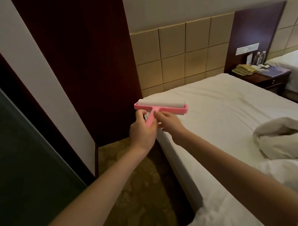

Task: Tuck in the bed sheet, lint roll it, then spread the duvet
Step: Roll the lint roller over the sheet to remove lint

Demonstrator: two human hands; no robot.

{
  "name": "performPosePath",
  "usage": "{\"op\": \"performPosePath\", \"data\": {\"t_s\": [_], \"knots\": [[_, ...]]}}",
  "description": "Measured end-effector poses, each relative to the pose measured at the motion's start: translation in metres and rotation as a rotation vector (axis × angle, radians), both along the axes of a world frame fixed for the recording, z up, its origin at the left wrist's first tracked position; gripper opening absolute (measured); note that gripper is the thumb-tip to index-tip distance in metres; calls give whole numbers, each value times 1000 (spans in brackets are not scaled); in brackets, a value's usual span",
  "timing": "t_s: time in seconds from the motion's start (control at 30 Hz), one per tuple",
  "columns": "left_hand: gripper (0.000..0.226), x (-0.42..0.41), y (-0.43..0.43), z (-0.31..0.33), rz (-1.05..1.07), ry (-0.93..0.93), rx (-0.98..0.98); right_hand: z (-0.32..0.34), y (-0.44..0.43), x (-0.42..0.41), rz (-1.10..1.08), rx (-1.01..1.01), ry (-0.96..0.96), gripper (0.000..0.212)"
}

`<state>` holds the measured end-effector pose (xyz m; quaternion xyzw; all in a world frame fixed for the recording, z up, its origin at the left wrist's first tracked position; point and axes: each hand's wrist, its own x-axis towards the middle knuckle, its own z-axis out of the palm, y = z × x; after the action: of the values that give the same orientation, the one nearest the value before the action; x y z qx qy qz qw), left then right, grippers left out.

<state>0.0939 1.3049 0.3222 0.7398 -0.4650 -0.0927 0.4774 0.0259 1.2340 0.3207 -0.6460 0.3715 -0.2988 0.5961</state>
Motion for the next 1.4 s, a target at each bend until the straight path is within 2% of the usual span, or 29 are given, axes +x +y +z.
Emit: {"op": "performPosePath", "data": {"t_s": [0.23,0.33,0.4,0.6,0.83,1.1,1.2,1.4], "knots": [[45,133,-150,-41,-46,19,77,-39,-148,124,-43,87,16,28],[42,194,-224,-42,-90,-18,131,-48,-218,172,-63,85,78,36],[38,227,-278,-37,-120,-41,166,-50,-264,196,-110,101,84,35],[30,277,-427,-48,-171,29,203,-69,-400,246,-202,135,65,37],[26,351,-586,-103,-89,88,277,-132,-579,302,-132,107,295,33],[19,461,-693,-158,39,95,462,-198,-735,372,-50,227,617,38],[21,483,-724,-184,9,135,535,-216,-776,388,15,139,745,48],[26,500,-784,-249,-40,240,632,-261,-853,415,254,-174,974,68]]}}
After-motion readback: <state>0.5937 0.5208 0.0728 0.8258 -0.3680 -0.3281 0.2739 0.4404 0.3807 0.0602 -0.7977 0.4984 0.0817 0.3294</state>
